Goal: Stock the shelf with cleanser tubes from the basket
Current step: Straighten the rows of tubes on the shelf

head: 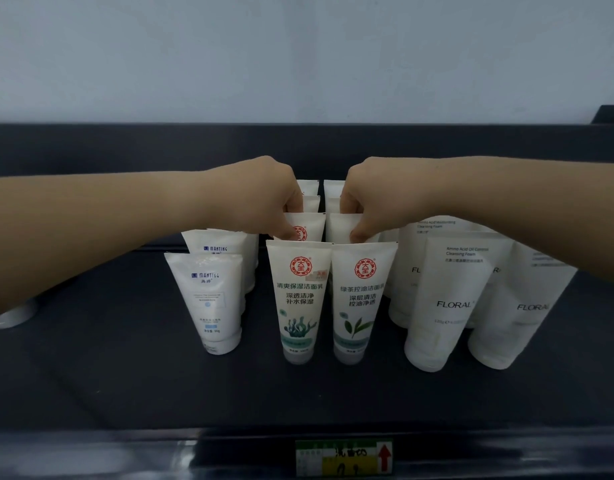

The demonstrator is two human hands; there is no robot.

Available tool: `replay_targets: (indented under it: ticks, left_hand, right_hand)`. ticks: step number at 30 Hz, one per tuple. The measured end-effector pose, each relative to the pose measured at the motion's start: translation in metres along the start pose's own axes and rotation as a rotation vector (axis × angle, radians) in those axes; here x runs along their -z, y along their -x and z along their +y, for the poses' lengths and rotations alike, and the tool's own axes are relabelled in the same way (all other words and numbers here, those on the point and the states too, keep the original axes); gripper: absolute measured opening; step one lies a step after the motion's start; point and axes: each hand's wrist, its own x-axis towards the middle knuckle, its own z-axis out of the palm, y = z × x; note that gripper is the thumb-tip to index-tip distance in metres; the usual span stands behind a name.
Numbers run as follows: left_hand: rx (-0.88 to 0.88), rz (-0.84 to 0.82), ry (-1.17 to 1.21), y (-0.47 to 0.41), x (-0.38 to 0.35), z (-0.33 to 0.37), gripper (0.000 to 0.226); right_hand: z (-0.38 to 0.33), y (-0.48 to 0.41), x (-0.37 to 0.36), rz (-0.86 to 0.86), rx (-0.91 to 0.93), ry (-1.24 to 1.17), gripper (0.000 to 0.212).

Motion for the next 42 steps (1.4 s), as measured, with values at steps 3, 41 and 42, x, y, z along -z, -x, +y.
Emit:
replay_targets:
  ticks: [3, 41, 42]
  left_hand:
    - [0.003, -0.012, 0.002, 0.000, 0.002, 0.001, 0.030]
    - [0.024, -0.123, 0.115, 0.036, -0.011, 0.023, 0.025]
    - [0.025, -0.118, 0.116, 0.036, -0.011, 0.023, 0.025]
  right_hand:
    - [0.000, 0.003, 0.009, 0.028, -0.006, -0.018, 0.027]
    - [-0.019, 0.033, -0.008, -0.032, 0.056, -0.077, 0.022]
    - [-0.019, 0.033, -0.008, -0.026, 0.059, -0.072, 0.023]
